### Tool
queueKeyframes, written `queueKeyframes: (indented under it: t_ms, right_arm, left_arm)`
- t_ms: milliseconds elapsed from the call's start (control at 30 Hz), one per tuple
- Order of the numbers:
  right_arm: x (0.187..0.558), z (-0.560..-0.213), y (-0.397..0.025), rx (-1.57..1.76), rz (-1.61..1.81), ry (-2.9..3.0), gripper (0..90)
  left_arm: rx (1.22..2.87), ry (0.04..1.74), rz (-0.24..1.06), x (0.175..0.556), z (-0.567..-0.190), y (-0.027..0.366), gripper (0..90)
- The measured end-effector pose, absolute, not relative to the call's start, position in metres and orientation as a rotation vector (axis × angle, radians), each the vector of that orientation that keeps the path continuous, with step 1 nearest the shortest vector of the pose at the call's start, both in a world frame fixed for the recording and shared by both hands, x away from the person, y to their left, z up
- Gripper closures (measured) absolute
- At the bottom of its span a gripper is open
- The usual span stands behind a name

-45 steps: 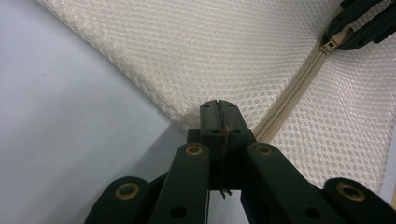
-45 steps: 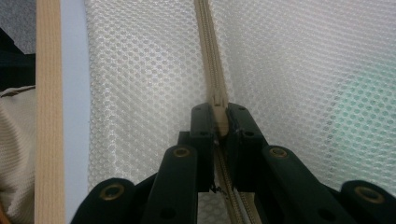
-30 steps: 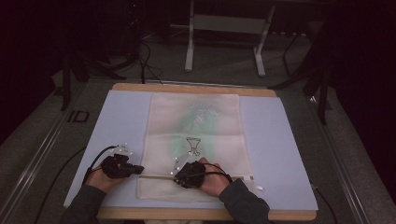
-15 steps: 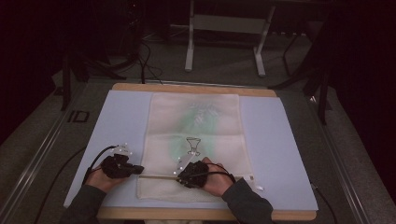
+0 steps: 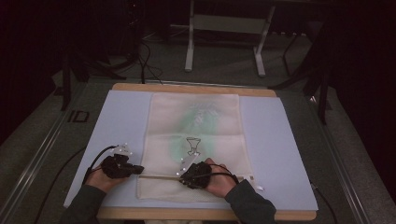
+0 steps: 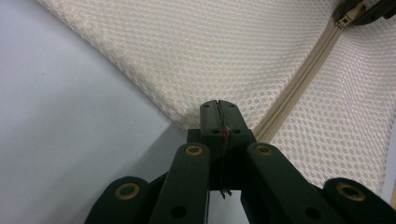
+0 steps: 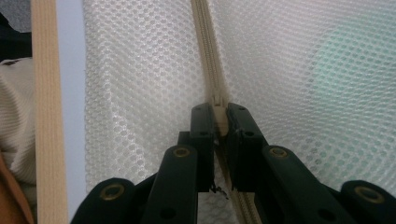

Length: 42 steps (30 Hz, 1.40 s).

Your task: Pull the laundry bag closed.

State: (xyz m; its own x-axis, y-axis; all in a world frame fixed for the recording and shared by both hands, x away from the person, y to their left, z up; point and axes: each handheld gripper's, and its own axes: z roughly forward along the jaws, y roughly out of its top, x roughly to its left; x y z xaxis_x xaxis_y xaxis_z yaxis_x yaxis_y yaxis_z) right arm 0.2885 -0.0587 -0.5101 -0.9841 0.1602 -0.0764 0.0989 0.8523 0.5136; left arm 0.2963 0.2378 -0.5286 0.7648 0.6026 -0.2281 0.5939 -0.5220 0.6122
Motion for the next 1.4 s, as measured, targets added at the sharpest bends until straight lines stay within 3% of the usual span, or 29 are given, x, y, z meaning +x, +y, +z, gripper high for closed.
queueKeyframes:
  t_ms: [1400]
  right_arm:
    - [0.286, -0.508, -0.086, 0.253, 0.768, 2.901, 82.0]
  left_arm:
    - [2.264, 0.887, 0.015, 0.296, -0.529, 0.238, 90.0]
